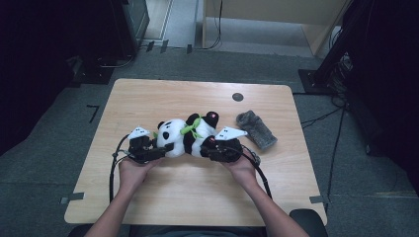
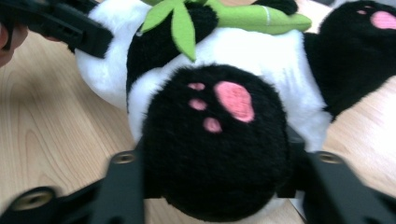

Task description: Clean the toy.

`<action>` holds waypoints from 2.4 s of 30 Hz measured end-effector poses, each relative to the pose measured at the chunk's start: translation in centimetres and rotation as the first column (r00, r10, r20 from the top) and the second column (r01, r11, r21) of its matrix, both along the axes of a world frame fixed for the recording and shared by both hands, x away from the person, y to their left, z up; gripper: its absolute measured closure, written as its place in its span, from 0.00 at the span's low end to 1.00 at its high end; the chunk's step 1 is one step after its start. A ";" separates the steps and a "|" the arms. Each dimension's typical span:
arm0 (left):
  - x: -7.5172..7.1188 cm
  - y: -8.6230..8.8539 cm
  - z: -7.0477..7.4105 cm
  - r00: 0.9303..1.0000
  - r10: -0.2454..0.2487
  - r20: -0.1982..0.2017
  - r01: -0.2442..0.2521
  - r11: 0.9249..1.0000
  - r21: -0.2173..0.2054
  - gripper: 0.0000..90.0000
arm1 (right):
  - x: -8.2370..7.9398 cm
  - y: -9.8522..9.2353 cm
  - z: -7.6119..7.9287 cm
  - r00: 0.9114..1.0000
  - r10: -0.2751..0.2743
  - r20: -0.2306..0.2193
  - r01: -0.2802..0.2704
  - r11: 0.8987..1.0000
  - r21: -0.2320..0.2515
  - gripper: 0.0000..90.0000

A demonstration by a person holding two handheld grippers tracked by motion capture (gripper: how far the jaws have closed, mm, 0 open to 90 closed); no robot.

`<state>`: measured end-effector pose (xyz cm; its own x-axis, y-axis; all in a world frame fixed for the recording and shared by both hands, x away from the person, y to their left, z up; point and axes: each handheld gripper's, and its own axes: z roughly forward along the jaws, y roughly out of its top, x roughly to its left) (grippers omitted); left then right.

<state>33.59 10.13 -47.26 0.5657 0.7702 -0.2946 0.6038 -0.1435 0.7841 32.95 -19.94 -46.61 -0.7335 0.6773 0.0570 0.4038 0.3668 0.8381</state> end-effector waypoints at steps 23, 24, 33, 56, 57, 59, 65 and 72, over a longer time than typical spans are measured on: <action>-1.3 1.1 0.1 0.950 -0.247 0.193 0.233 0.968 0.089 0.21 | 0.4 -4.1 6.0 0.994 -0.033 -0.102 0.045 0.992 0.114 0.70; -1.3 0.8 0.1 0.948 -0.247 0.201 0.232 0.968 0.095 0.20 | 0.3 -4.2 6.1 0.993 -0.024 -0.113 0.039 0.991 0.128 0.70; -1.3 -0.3 0.1 0.943 -0.231 0.241 0.225 0.973 0.053 0.22 | 0.0 -3.6 6.4 0.981 0.089 -0.174 -0.054 0.979 0.197 0.71; -0.6 2.2 2.2 0.984 -0.163 0.070 0.165 0.986 -0.026 0.72 | 0.2 -4.9 4.6 0.992 0.122 0.004 -0.122 0.981 0.149 0.29; -0.6 2.4 2.4 0.985 -0.156 0.072 0.159 0.987 -0.035 0.72 | 0.2 -5.0 4.5 0.992 0.128 -0.001 -0.127 0.980 0.154 0.25; -0.7 2.7 3.1 0.984 -0.160 0.076 0.165 0.985 -0.057 0.72 | 0.3 -5.0 4.3 0.990 0.143 0.006 -0.142 0.978 0.156 0.19; -1.1 2.0 4.0 0.974 -0.225 0.030 0.227 0.966 -0.124 0.72 | 0.1 -3.0 3.3 0.981 0.184 0.057 -0.190 0.974 0.120 0.01; -1.1 1.5 3.7 0.982 -0.189 0.019 0.190 0.978 -0.085 0.65 | -0.1 -2.0 2.0 0.995 0.072 0.073 -0.075 0.996 0.043 0.34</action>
